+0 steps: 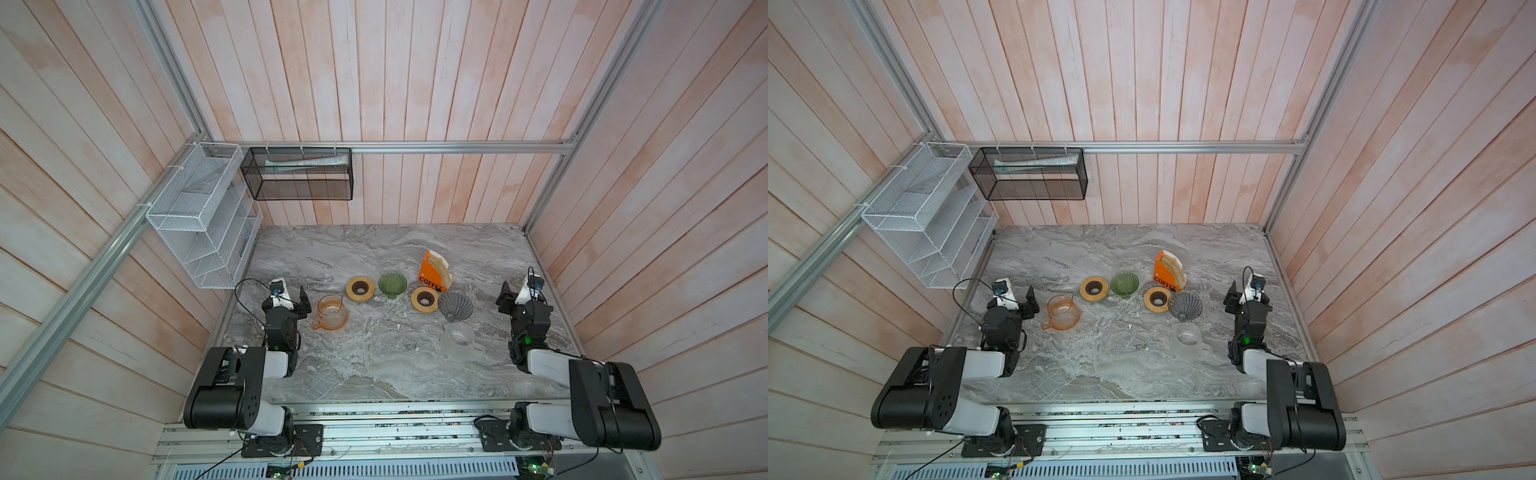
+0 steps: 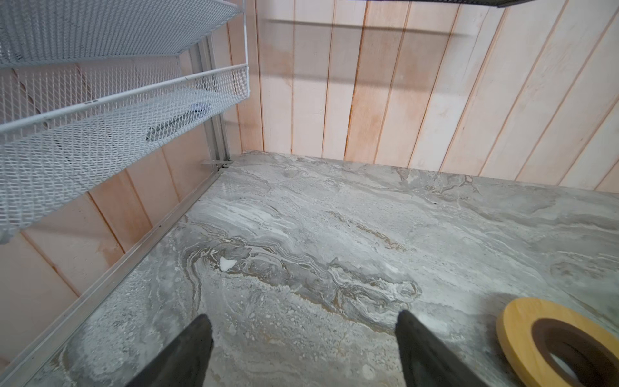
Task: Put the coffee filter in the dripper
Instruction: 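Move left gripper beside the clear pitcher while right gripper reaches toward white jug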
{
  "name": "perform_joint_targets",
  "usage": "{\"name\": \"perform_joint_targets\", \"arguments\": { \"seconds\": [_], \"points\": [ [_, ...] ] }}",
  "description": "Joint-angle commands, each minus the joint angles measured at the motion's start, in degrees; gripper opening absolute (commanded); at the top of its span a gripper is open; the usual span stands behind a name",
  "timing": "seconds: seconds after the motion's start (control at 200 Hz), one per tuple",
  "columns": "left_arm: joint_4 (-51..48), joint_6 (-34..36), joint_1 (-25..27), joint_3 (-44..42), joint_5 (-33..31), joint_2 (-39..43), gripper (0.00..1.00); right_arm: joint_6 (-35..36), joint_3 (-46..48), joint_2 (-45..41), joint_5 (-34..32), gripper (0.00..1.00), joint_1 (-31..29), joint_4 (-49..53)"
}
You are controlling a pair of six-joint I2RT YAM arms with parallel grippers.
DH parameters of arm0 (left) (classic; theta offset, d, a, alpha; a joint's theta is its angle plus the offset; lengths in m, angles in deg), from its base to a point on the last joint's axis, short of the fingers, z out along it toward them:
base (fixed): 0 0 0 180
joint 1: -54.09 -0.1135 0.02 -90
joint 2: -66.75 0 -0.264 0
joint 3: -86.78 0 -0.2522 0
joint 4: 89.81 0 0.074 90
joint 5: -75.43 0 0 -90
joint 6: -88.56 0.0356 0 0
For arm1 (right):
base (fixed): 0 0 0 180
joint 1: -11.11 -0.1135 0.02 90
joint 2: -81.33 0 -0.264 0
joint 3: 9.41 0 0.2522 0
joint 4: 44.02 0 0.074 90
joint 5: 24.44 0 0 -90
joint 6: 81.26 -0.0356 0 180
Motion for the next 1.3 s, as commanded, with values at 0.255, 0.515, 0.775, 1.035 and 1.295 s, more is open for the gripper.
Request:
{"name": "perform_joint_targets", "arguments": {
  "seconds": [0.255, 0.515, 0.775, 1.035, 1.295],
  "points": [
    [-34.8, -11.9, 3.6, 10.3, -1.2, 19.8, 0.81, -8.2, -8.7, -16.3, -10.2, 0.66, -10.9, 36.9],
    [-48.4, -14.8, 12.4, 14.8, 2.1, 26.2, 0.79, -18.9, -11.9, -24.6, -18.8, 0.61, -24.6, 60.0],
    [-51.0, -16.1, 17.4, 15.9, 4.3, 27.0, 0.76, -34.4, -16.5, -22.9, -19.4, 0.51, -34.7, 81.7],
    [-49.5, -17.3, 18.0, 15.1, 4.8, 26.7, 0.76, -44.9, -17.5, -22.6, -13.6, 0.33, -36.8, 93.8],
    [-47.5, -17.2, 18.0, 15.0, 5.7, 25.6, 0.76, -49.1, -17.4, -21.6, -9.9, 0.34, -36.8, 99.3]
  ]
}}
